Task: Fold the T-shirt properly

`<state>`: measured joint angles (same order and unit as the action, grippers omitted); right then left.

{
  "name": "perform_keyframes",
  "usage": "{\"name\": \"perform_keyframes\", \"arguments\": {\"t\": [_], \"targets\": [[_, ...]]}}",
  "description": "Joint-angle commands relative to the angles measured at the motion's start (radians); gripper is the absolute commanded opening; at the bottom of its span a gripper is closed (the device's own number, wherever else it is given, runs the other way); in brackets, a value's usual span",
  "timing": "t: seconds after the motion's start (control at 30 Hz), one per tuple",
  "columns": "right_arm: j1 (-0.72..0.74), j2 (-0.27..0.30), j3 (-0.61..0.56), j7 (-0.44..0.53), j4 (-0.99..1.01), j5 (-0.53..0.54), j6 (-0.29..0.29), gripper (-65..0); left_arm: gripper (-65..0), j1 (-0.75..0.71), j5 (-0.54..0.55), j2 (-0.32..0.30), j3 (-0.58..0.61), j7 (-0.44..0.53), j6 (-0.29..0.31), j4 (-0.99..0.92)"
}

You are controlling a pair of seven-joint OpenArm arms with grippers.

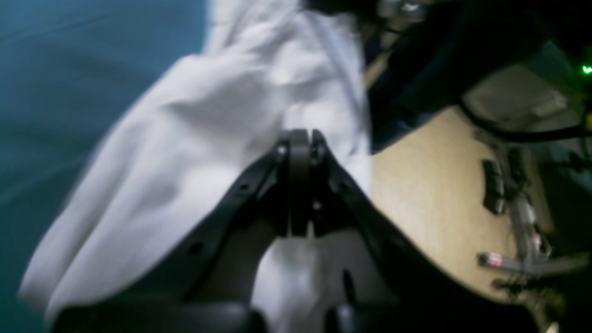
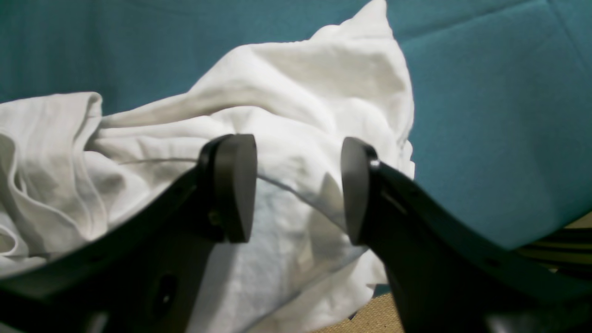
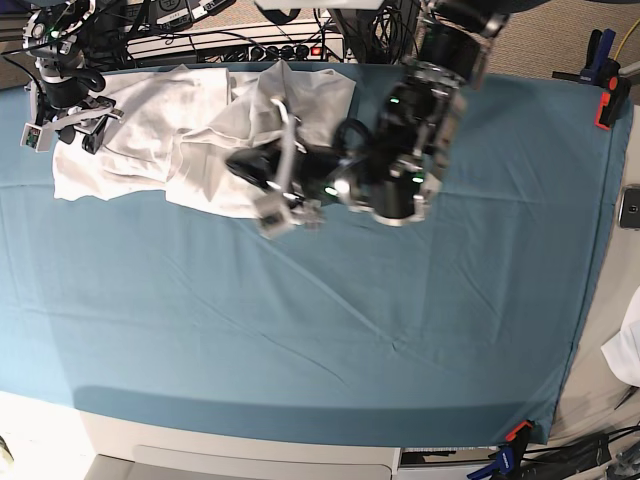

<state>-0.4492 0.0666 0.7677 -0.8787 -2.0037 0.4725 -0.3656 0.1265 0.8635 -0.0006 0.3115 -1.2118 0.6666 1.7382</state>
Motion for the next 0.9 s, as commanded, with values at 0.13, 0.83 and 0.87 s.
{"name": "perform_keyframes", "arguments": {"t": [0.13,0.83,0.87], "targets": [[-0.002,0.014,0.005,0.023,-0.019,0.010,-0.004,-35.6,-65.0,-0.045,0.021,-0.012,-0.064,0.015,0.002,0.018],[-0.002,0.017,0.006,0.022,-0.019,0.028,-0.004,-35.6,-65.0,-0.148,-0.263,0.100,0.308,0.179,-0.146,0.017],[-0.002,0.018,0.006,0.022,-0.019,0.028,-0.004,-35.6,-65.0,-0.148,-0.255,0.110,0.317,0.180,-0.146,0.017]]}}
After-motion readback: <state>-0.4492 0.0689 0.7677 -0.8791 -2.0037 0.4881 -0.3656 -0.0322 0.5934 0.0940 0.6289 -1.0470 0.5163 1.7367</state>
